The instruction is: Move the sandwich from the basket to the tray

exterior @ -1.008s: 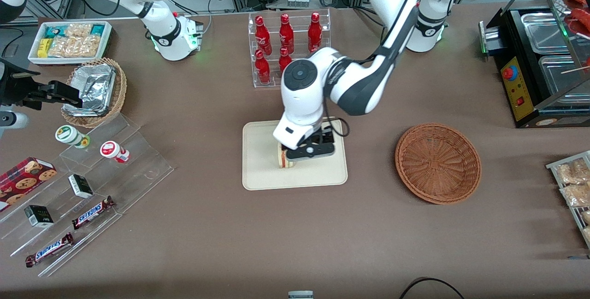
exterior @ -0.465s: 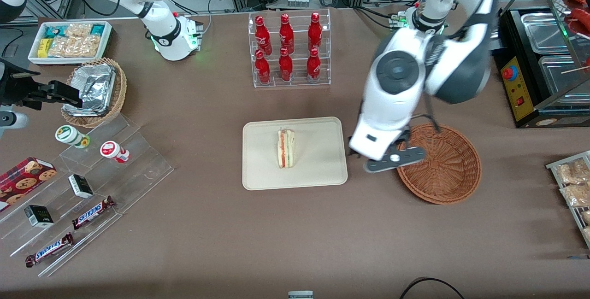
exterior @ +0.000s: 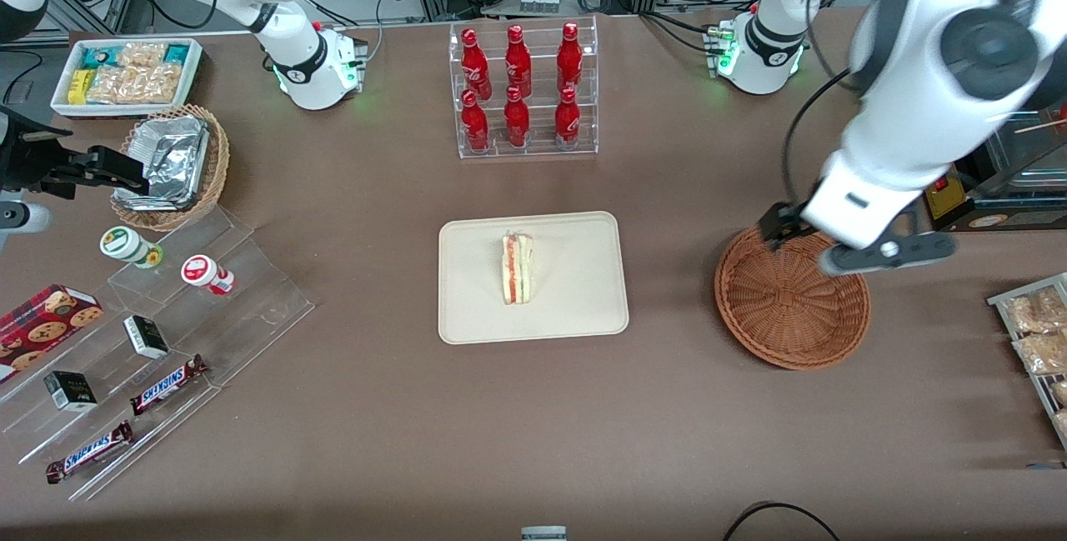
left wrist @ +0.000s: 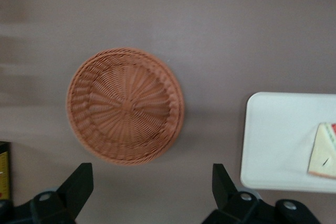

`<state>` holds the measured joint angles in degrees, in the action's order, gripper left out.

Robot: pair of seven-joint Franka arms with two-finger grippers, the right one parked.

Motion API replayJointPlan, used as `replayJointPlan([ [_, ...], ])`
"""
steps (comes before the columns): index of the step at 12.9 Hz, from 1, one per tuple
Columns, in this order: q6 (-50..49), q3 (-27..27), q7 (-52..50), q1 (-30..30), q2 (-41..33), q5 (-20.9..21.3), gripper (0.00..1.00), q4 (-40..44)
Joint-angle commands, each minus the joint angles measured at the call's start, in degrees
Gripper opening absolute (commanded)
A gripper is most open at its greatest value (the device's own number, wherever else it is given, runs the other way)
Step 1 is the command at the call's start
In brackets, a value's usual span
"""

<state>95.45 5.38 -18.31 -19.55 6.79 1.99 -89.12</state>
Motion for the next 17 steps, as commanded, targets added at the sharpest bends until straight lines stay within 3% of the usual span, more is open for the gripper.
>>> replayJointPlan([
  [1,-2.7,-0.5,5.9,3.8,-5.4,-0.9,1.0,-3.2],
  [5,-4.0,-0.6,20.8,13.9,-12.9,-1.0,1.0,-9.4],
  [7,-4.4,-0.6,25.0,16.3,-13.1,-0.9,1.0,-9.7],
  [17,-5.3,-4.2,20.2,17.1,-6.2,-2.7,1.0,0.3],
])
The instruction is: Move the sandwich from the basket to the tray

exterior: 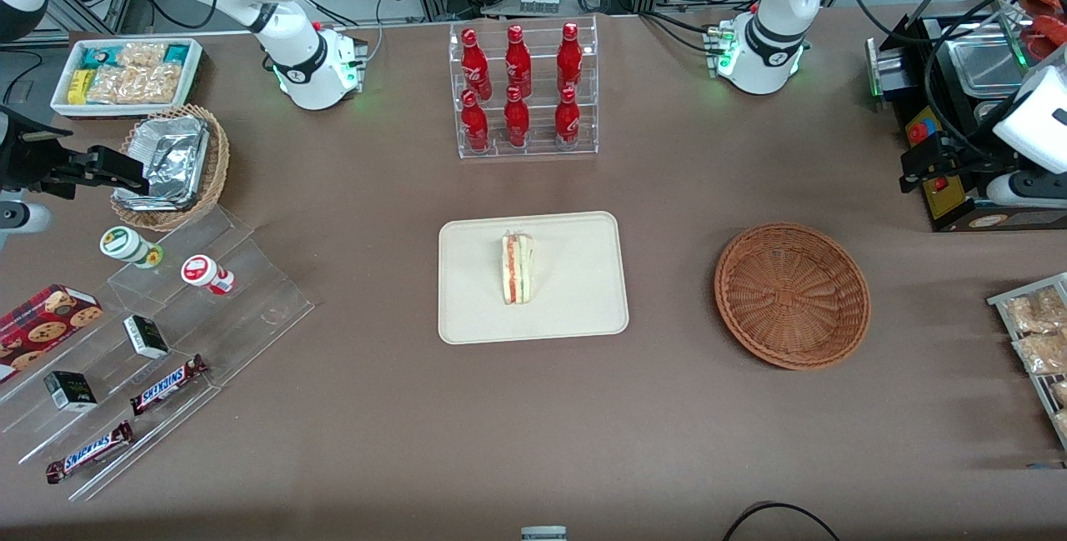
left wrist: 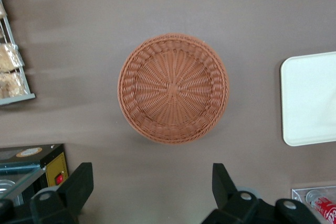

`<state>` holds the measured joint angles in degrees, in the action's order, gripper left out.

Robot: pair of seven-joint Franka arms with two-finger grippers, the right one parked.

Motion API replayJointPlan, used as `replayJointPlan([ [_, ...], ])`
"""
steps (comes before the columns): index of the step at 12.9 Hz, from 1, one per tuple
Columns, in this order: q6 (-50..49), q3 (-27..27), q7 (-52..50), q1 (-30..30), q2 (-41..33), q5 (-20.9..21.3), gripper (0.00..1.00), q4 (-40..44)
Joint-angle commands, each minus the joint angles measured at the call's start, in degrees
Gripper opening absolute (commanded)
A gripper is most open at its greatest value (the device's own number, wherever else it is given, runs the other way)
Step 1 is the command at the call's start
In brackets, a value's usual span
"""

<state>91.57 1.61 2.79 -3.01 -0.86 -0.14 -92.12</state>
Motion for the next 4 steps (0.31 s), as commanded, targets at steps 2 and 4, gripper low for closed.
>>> replayJointPlan([
  [2,-2.3,-0.5,-0.9,0.6,1.3,-0.4,1.0,3.4],
  [4,-2.4,-0.4,-0.9,0.6,0.9,-0.6,1.0,3.4],
])
